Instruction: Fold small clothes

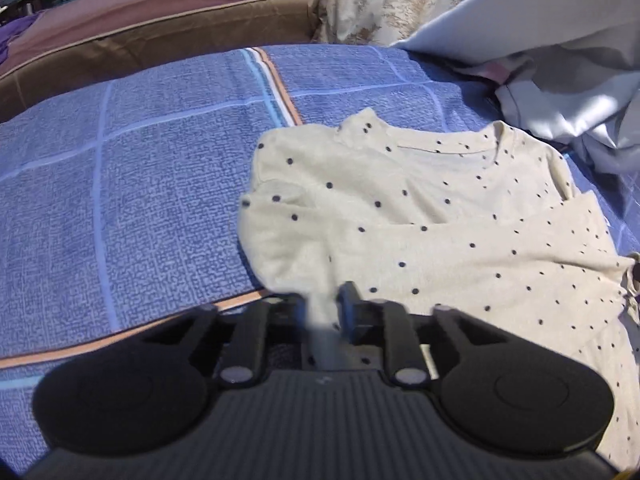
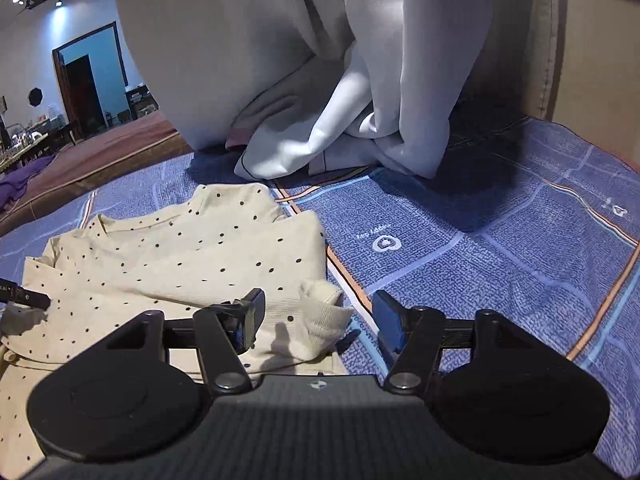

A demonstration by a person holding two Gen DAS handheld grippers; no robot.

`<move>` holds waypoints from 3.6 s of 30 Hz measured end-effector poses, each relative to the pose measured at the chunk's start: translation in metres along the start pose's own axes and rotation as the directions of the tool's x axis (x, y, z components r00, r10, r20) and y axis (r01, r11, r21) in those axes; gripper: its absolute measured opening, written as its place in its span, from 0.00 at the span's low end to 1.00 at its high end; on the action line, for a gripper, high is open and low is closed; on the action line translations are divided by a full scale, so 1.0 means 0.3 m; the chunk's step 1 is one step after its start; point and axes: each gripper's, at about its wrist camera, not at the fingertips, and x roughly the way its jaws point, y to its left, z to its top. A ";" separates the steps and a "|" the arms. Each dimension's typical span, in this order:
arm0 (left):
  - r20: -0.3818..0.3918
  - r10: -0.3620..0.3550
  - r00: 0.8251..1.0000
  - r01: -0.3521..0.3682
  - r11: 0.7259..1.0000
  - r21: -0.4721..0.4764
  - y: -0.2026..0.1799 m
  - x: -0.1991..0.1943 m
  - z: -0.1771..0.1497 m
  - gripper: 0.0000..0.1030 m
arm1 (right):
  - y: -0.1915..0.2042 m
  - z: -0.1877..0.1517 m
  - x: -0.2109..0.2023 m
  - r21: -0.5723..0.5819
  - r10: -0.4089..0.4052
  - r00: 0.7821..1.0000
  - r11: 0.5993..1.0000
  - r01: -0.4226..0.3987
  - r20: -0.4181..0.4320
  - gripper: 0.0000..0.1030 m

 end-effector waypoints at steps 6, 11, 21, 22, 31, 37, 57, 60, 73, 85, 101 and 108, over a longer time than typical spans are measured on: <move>-0.002 0.022 1.000 -0.022 0.999 0.045 0.012 -0.046 0.004 0.07 | 0.014 0.059 -0.016 0.032 0.138 0.990 0.990 -0.139 0.009 0.11; -0.010 0.056 0.998 -0.055 0.998 0.037 0.004 -0.025 0.014 0.07 | 0.000 0.164 -0.112 0.090 0.242 0.945 0.959 -0.267 0.219 0.12; -0.037 0.112 0.993 -0.111 0.993 0.046 0.080 -0.051 0.011 0.30 | -0.133 0.014 0.028 0.200 0.121 0.989 0.974 -0.103 -0.080 0.44; -0.037 0.123 0.992 -0.120 0.991 0.053 0.079 -0.057 0.013 0.32 | -0.127 0.020 0.017 0.176 0.114 0.991 0.979 -0.099 -0.074 0.45; 0.027 0.058 0.998 -0.058 0.998 0.014 0.062 -0.259 -0.120 0.79 | -0.100 -0.001 0.020 0.021 0.117 0.986 0.993 -0.115 -0.119 0.46; -0.040 0.042 0.998 -0.039 0.997 0.071 -0.009 -0.204 -0.196 0.79 | -0.018 -0.036 0.018 -0.227 0.163 0.979 0.956 -0.187 -0.120 0.48; -0.040 0.081 0.996 -0.075 0.989 0.124 -0.007 -0.220 -0.232 0.79 | -0.160 0.040 -0.085 0.076 0.173 0.975 0.984 -0.163 -0.143 0.87; -0.042 0.082 0.996 -0.075 0.986 0.147 -0.029 -0.216 -0.239 0.79 | -0.150 0.035 -0.046 0.070 0.176 0.970 0.983 -0.167 -0.165 0.75; -0.055 0.093 0.994 -0.083 0.983 0.161 -0.044 -0.209 -0.247 0.83 | -0.110 0.136 0.108 0.024 0.151 0.987 0.988 -0.150 -0.054 0.01; -0.030 0.076 0.997 -0.072 0.989 0.126 -0.041 -0.229 -0.240 0.88 | -0.140 0.094 0.158 0.147 0.196 0.965 0.974 -0.172 -0.173 0.34; -0.050 0.083 0.995 -0.074 0.986 0.151 -0.044 -0.227 -0.265 0.90 | -0.081 0.173 0.284 0.032 0.111 0.983 0.994 -0.108 -0.144 0.20; 0.033 0.128 0.991 -0.131 0.987 0.088 0.006 -0.271 -0.240 0.90 | -0.076 0.158 0.096 -0.027 0.073 0.997 0.997 -0.073 0.010 0.75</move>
